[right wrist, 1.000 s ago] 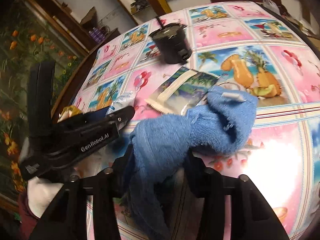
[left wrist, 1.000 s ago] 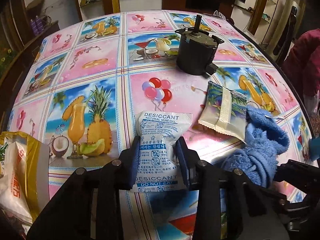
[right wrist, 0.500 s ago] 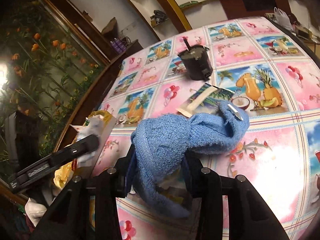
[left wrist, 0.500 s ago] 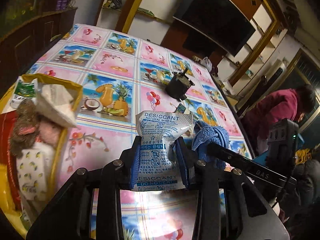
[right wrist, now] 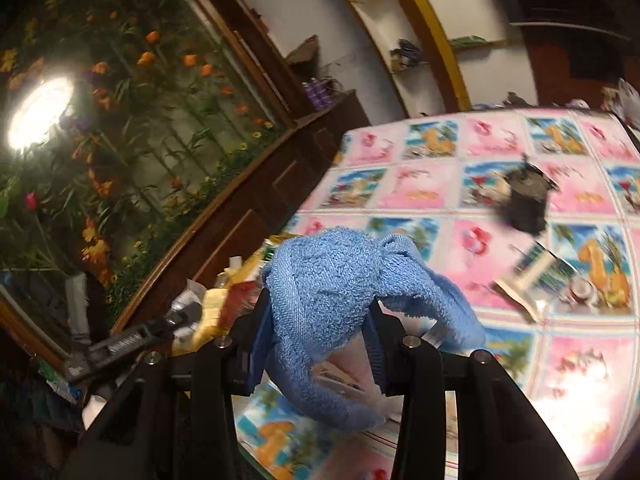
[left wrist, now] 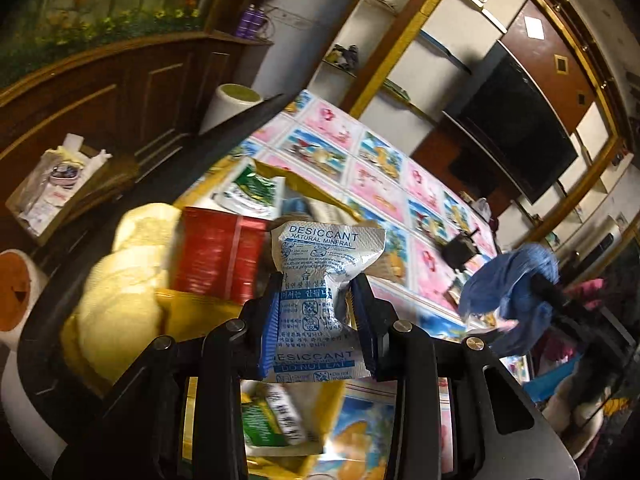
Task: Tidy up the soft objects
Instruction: 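Place the desiccant packet in the box with left gripper while right gripper drops the blue towel there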
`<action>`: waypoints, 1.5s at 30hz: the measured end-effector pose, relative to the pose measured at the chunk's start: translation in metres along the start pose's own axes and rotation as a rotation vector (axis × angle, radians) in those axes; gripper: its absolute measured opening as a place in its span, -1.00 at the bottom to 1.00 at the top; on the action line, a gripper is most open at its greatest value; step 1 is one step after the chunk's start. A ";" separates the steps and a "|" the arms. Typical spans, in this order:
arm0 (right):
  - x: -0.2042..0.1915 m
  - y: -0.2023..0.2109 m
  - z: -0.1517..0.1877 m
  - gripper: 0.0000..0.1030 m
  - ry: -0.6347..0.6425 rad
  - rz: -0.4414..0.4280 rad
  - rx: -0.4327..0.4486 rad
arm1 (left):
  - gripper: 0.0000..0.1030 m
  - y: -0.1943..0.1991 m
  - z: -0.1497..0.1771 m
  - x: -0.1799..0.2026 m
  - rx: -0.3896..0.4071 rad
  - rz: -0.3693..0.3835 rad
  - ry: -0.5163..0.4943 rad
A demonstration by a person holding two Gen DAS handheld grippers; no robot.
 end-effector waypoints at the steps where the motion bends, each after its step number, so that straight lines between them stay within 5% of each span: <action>1: -0.011 -0.006 -0.007 -0.20 0.021 -0.010 -0.001 | -0.35 -0.001 0.001 -0.005 0.002 -0.015 -0.001; 7: -0.069 -0.040 -0.035 -0.19 0.157 -0.038 -0.012 | -0.21 -0.017 -0.005 -0.028 0.000 -0.081 0.005; 10: -0.097 -0.066 -0.043 -0.17 0.210 -0.067 -0.033 | 0.04 -0.016 -0.009 -0.039 -0.001 -0.073 0.022; 14: -0.119 -0.115 -0.042 -0.17 0.219 -0.112 -0.118 | 0.04 -0.004 -0.012 -0.049 0.013 -0.047 0.048; 28: -0.103 -0.247 -0.004 -0.15 0.089 -0.100 -0.381 | 0.04 0.018 -0.012 -0.069 0.041 -0.045 0.048; 34: -0.113 -0.244 0.001 0.02 0.188 -0.070 -0.405 | 0.04 0.015 -0.008 -0.065 0.022 -0.046 0.046; 38: -0.119 -0.218 -0.012 0.18 0.234 -0.081 -0.334 | 0.04 0.016 -0.005 -0.057 0.019 -0.049 0.031; 45: -0.096 -0.153 -0.029 0.19 0.206 -0.089 -0.197 | 0.04 0.017 0.009 -0.021 0.009 -0.061 -0.062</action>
Point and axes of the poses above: each gripper's, at about its wrist camera, not at the fingertips, and y roughly against the way its jaws point, x to its right, z to its underside, the point moved 8 cm from there along -y, roughly the way its jaws point, and after that the axes turned 6 degrees about y, right-handed, at the moved point
